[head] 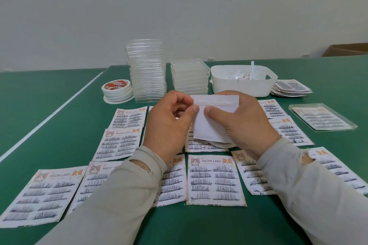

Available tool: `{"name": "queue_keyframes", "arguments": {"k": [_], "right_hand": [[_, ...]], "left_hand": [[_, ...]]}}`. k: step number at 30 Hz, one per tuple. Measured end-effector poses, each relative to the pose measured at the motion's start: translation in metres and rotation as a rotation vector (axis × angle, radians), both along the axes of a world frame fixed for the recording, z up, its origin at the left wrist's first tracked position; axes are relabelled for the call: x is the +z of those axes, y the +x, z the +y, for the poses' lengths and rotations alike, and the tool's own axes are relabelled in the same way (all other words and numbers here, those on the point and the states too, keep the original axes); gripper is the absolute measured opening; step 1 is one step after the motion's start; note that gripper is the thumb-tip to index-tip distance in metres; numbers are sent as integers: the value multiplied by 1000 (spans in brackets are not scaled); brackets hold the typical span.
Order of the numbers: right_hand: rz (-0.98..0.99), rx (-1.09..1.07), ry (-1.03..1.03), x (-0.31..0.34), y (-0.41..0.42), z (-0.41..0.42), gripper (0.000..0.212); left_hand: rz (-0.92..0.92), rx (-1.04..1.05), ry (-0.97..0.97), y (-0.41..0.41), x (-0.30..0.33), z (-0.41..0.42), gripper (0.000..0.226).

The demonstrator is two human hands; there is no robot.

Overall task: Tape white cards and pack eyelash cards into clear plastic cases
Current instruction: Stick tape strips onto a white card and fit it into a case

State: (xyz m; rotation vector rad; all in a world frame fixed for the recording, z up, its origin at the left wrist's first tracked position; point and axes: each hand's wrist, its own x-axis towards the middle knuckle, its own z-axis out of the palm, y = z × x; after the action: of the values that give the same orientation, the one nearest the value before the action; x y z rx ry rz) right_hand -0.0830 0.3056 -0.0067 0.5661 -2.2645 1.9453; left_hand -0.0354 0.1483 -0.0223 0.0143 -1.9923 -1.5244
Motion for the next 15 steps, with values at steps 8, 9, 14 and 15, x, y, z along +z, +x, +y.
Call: {"name": "queue_keyframes", "arguments": {"k": [8,9,14,15], "right_hand": [[72,9,58,0,2,0,14],[74,8,59,0,2,1,14],[55,1,19,2,1,2,15],[55,3,21,2,1,2,16]], "left_hand": [[-13,-16,3,1,1,0,19],[-14,-15,3,1,1,0,19],[-13,9,18,1,1,1,18],[-14,10,15,1,1,1,16]]}}
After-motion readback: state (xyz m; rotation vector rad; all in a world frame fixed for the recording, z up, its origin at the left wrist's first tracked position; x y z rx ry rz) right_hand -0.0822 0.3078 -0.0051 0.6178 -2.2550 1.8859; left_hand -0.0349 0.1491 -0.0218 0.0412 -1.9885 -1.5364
